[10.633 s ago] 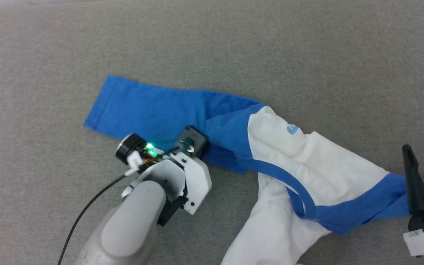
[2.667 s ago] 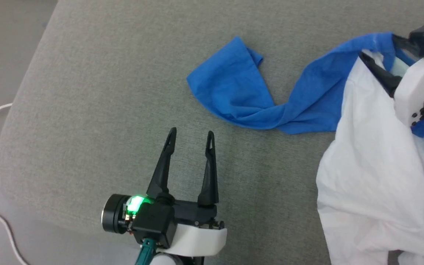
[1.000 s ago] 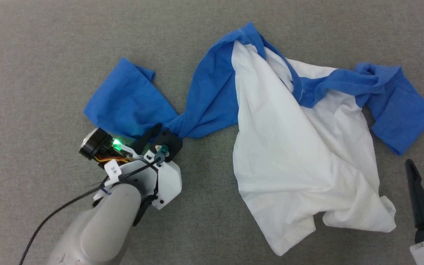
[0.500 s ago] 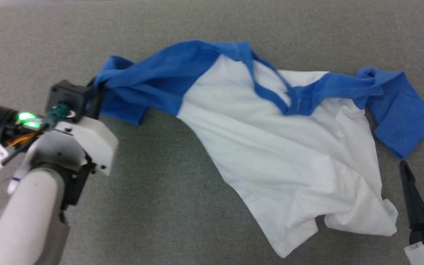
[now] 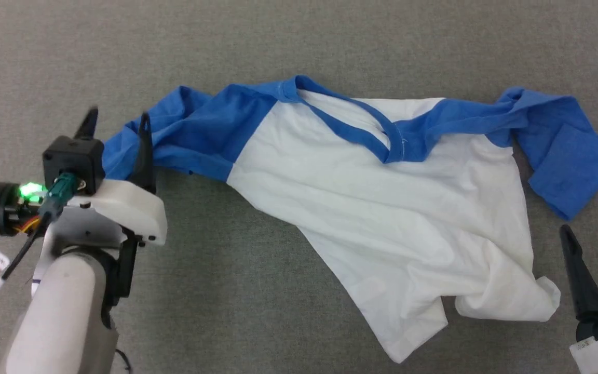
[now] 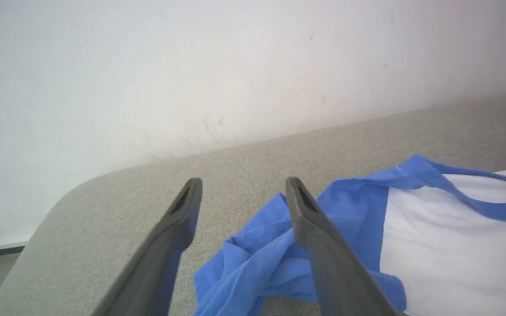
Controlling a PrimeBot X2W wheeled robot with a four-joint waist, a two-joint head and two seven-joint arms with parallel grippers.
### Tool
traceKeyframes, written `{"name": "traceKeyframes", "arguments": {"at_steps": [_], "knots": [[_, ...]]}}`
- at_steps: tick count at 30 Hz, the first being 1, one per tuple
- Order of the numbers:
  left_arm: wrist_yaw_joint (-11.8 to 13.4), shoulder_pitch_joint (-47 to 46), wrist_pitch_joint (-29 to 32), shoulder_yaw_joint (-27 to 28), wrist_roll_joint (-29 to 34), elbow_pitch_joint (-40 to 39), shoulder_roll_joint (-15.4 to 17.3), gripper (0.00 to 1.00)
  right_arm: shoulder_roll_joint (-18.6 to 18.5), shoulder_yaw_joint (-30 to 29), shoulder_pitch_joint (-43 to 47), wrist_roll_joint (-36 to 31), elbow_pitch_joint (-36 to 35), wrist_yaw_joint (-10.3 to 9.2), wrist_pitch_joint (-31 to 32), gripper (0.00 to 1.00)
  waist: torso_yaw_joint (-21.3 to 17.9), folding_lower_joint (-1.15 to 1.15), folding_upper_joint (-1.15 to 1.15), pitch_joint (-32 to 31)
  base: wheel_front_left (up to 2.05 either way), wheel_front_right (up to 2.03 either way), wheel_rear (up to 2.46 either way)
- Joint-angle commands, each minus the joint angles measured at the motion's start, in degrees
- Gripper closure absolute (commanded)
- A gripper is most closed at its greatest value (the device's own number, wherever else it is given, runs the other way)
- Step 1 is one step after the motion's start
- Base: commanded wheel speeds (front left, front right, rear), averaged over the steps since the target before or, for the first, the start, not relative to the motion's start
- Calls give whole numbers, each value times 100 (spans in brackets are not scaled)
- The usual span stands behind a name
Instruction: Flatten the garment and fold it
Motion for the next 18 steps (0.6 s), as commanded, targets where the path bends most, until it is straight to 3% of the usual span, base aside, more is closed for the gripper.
{"name": "traceKeyframes", "arguments": {"at_steps": [1, 4, 8, 15, 18], "knots": [[156, -23, -335, -49, 194, -439, -88, 0, 5, 8, -62, 5, -2, -5, -1, 0, 86, -1, -1, -141, 0, 0, 0], [223, 104, -482, -485, 396, -1244, -356, 0, 77, 21, -21, -32, -19, -5, 37, 0, 142, -1, -1, -274, 0, 0, 0], [-4, 436, -72, -1392, 671, -1700, -527, 0, 155, 31, 36, -80, -58, -5, 106, 0, 179, -1, -1, -390, 0, 0, 0], [-363, 600, 226, -2532, 1001, -1135, -792, 0, 196, 1, 76, -114, -159, -5, 182, 0, 167, -1, -1, -413, 0, 0, 0], [-670, 703, 536, -3007, 960, -469, -874, 0, 194, -14, 100, -112, -171, -5, 207, 0, 156, -1, -1, -407, 0, 0, 0]]}}
